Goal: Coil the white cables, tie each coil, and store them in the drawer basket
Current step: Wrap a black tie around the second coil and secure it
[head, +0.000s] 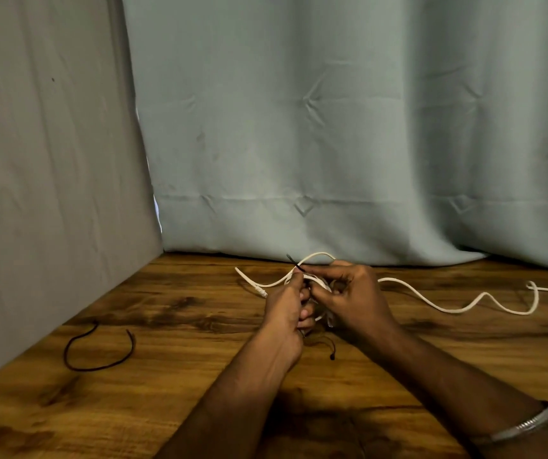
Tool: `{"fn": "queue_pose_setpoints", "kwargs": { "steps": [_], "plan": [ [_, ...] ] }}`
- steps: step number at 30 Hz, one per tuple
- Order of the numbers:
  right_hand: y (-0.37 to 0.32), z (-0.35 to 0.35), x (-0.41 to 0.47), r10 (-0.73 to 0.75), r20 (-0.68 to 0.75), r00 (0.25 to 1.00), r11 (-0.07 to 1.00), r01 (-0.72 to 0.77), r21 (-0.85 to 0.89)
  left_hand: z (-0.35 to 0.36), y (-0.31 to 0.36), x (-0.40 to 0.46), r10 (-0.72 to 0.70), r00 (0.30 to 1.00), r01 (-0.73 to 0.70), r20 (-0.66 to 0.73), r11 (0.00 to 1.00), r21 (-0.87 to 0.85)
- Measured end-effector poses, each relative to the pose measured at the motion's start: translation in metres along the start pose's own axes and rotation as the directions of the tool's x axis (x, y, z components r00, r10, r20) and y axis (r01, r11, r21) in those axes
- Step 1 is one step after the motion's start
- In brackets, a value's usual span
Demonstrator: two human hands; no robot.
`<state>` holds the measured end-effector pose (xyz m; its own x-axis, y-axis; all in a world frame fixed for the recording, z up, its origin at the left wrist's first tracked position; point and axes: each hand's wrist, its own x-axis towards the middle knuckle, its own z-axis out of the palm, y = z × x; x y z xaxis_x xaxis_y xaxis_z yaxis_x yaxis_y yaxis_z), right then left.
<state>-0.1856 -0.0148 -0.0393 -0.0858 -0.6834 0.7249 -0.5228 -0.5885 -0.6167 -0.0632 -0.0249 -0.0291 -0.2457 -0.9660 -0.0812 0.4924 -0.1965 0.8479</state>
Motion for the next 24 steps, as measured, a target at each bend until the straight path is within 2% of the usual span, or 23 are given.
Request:
{"fn": "queue_pose_setpoints", "kwargs": {
  "steps": [3, 5, 6, 7, 8, 9, 10, 12, 16, 17, 18, 22, 24],
  "plan": [
    [0.004, -0.007, 0.003, -0.003, -0.070, 0.998, 1.000, 0.002, -0.017, 0.000, -0.002, -0.005, 0.126, 0.992, -0.121, -0.013, 0.970, 0.212],
    [0.009, -0.015, 0.006, 0.048, -0.137, 0.989, 0.999, -0.048, 0.006, -0.006, -0.003, -0.004, 0.268, 0.964, -0.241, -0.008, 0.880, 0.409],
    [0.012, -0.020, 0.008, 0.073, -0.162, 0.984, 0.997, -0.073, 0.004, -0.011, -0.005, -0.001, 0.371, 0.929, -0.317, 0.008, 0.783, 0.535],
    [0.014, -0.025, 0.009, 0.093, -0.185, 0.978, 0.995, -0.097, -0.008, -0.017, -0.005, 0.002, 0.474, 0.879, -0.378, 0.043, 0.640, 0.669],
    [0.017, -0.029, 0.010, 0.111, -0.200, 0.973, 0.993, -0.116, -0.015, -0.022, -0.005, 0.003, 0.549, 0.832, -0.398, 0.084, 0.484, 0.779],
    [0.019, -0.033, 0.010, 0.127, -0.211, 0.969, 0.991, -0.134, -0.021, -0.026, -0.006, 0.004, 0.593, 0.798, -0.388, 0.106, 0.372, 0.843],
    [0.021, -0.035, 0.010, 0.132, -0.215, 0.968, 0.990, -0.141, -0.030, -0.029, -0.005, 0.003, 0.623, 0.775, -0.379, 0.107, 0.323, 0.867],
    [0.021, -0.037, 0.009, 0.131, -0.213, 0.968, 0.989, -0.144, -0.045, -0.032, 0.001, 0.000, 0.651, 0.754, -0.410, 0.088, 0.360, 0.838],
    [0.019, -0.035, 0.009, 0.105, -0.218, 0.970, 0.990, -0.123, -0.072, -0.029, 0.013, -0.007, 0.618, 0.784, -0.482, -0.054, 0.662, 0.574],
    [0.019, -0.034, 0.009, 0.099, -0.220, 0.971, 0.990, -0.118, -0.076, -0.028, 0.015, -0.009, 0.607, 0.792, -0.489, -0.074, 0.702, 0.518],
    [0.020, -0.034, 0.010, 0.102, -0.222, 0.970, 0.990, -0.121, -0.072, -0.028, 0.017, -0.010, 0.610, 0.788, -0.500, -0.079, 0.710, 0.495],
    [0.023, -0.035, 0.011, 0.142, -0.242, 0.960, 0.987, -0.156, -0.040, -0.028, 0.020, -0.009, 0.655, 0.754, -0.523, -0.043, 0.639, 0.564],
    [0.024, -0.036, 0.010, 0.179, -0.243, 0.954, 0.982, -0.186, -0.009, -0.023, 0.021, -0.012, 0.601, 0.799, -0.544, -0.029, 0.741, 0.393]
  ]
}}
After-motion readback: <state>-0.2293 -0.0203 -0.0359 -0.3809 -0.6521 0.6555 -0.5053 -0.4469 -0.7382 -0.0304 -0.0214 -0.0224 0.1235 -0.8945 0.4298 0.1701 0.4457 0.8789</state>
